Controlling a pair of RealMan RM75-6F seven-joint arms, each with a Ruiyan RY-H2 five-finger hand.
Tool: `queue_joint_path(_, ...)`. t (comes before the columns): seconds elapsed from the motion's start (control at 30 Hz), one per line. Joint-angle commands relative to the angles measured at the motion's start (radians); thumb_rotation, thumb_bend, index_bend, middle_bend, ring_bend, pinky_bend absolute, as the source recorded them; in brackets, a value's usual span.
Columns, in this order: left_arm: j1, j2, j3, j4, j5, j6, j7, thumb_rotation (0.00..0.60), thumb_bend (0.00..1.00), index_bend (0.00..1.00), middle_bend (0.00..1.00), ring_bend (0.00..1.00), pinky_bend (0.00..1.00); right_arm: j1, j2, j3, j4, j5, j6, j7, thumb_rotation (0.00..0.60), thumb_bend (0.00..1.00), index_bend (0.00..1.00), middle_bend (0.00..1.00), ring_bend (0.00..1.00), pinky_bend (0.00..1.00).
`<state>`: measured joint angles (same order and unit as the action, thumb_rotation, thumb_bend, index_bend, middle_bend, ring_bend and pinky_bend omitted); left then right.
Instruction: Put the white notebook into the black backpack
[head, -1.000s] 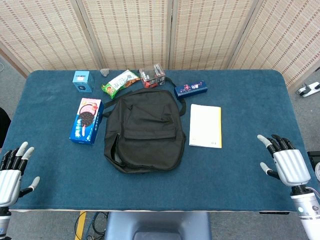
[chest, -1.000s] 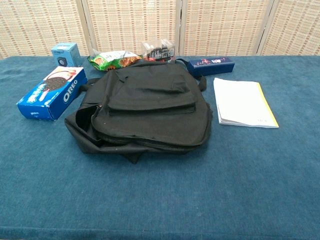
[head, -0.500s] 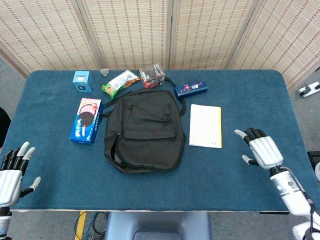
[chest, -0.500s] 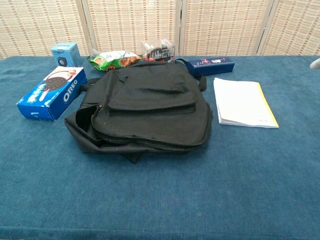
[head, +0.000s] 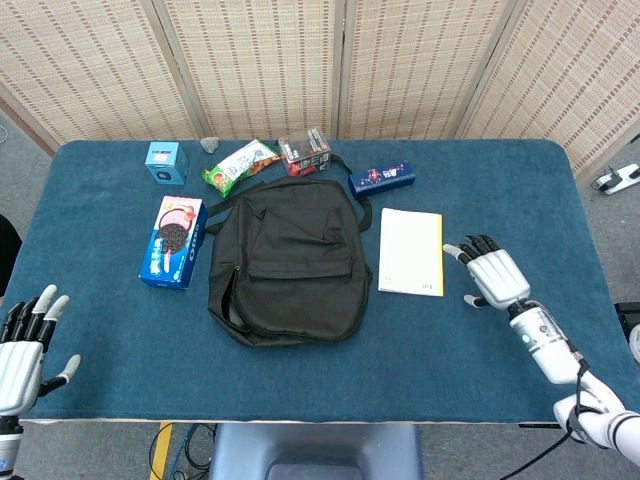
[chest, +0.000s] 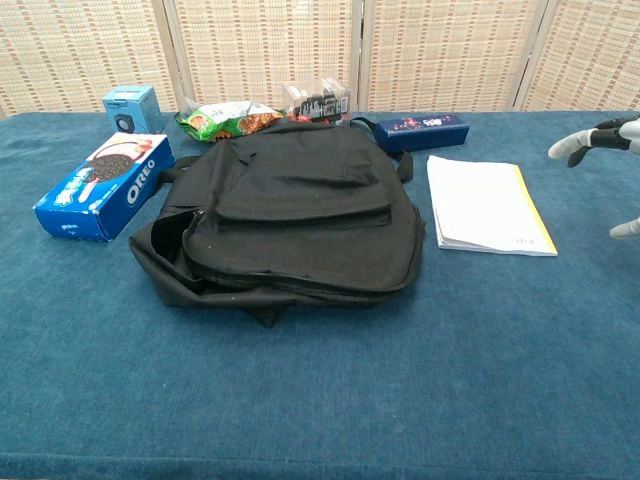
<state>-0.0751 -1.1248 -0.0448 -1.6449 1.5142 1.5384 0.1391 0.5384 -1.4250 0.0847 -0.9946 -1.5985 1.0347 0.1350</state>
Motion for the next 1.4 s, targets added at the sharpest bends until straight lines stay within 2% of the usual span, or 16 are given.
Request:
queue_joint_path(0.03, 0.002, 0.002, 0.000, -0.003, -0.001, 0.002, 0.002, 0.600, 0.30, 0.00, 0.00, 0.00, 0.00, 0.059, -0.084, -0.041, 0.150, -0.067, 0.007, 0.101, 0.600, 0.00, 0.16, 0.22, 0.09, 0.11)
queue_joint_path(0.3, 0.003, 0.000, 0.000, -0.010, -0.007, -0.003, 0.011, 0.600, 0.30, 0.00, 0.00, 0.00, 0.00, 0.103, -0.179, -0.098, 0.358, -0.128, 0.047, 0.195, 0.600, 0.00, 0.16, 0.22, 0.09, 0.10)
queue_joint_path(0.63, 0.002, -0.003, 0.000, -0.009, -0.014, -0.013, 0.013, 0.600, 0.30, 0.00, 0.00, 0.00, 0.00, 0.111, -0.259, -0.140, 0.517, -0.143, 0.085, 0.253, 0.600, 0.00, 0.16, 0.20, 0.05, 0.05)
queue_joint_path(1.0, 0.005, -0.005, 0.003, -0.006, -0.016, -0.013, 0.006, 0.600, 0.30, 0.00, 0.00, 0.00, 0.00, 0.107, -0.295, -0.164, 0.590, -0.129, 0.078, 0.266, 0.600, 0.00, 0.16, 0.19, 0.03, 0.04)
queue_joint_path(1.4, 0.006, -0.008, 0.003, -0.002, -0.017, -0.016, 0.004, 0.600, 0.30, 0.00, 0.00, 0.00, 0.00, 0.117, -0.319, -0.175, 0.616, -0.118, 0.069, 0.266, 0.600, 0.00, 0.16, 0.18, 0.03, 0.04)
